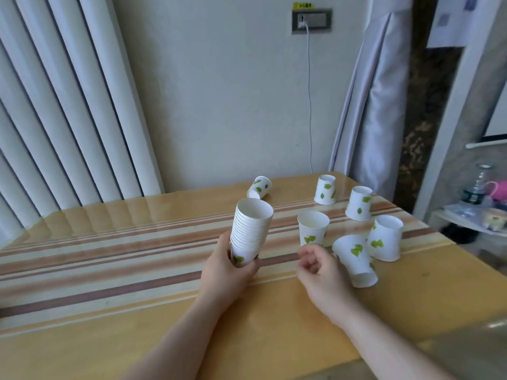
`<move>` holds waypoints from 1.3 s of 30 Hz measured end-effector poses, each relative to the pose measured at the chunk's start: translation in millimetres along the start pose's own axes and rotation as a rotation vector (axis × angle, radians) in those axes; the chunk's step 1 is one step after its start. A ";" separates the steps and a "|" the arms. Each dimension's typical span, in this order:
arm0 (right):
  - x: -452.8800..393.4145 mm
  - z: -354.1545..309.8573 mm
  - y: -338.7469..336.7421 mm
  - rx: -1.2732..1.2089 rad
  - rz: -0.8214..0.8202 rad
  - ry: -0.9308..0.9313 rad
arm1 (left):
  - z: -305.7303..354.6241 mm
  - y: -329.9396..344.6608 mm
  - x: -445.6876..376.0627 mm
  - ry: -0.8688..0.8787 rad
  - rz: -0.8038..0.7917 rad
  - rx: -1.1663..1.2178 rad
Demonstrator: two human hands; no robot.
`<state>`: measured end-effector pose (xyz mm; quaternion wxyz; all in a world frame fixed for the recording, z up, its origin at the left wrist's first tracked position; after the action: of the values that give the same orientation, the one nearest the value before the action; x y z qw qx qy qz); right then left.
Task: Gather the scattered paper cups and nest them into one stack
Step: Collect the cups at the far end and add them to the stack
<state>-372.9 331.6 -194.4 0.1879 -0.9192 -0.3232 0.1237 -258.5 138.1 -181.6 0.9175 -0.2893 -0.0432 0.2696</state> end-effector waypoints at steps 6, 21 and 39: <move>-8.7 -7.8 -2.2 0.115 -0.106 0.076 | -4.0 1.8 2.2 0.042 0.049 -0.048; -83.8 -47.2 -61.5 0.872 -0.163 0.224 | -3.6 3.9 0.1 0.108 0.041 -0.181; -54.5 -97.7 -63.1 -0.847 -0.045 0.008 | -3.8 4.2 5.0 0.152 0.039 -0.177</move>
<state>-414.9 316.2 -74.0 -0.2026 -0.9084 -0.3647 -0.0278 -255.2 141.6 -187.5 0.8836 -0.3895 0.0083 0.2600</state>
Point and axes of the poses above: each hand's wrist, its own x-axis away from the middle knuckle, its own y-axis out of the palm, z = x × y, the point moved 2 cm from there along -x, towards the middle knuckle, and after that the axes turned 14 degrees about -z, right-handed, at the moved point
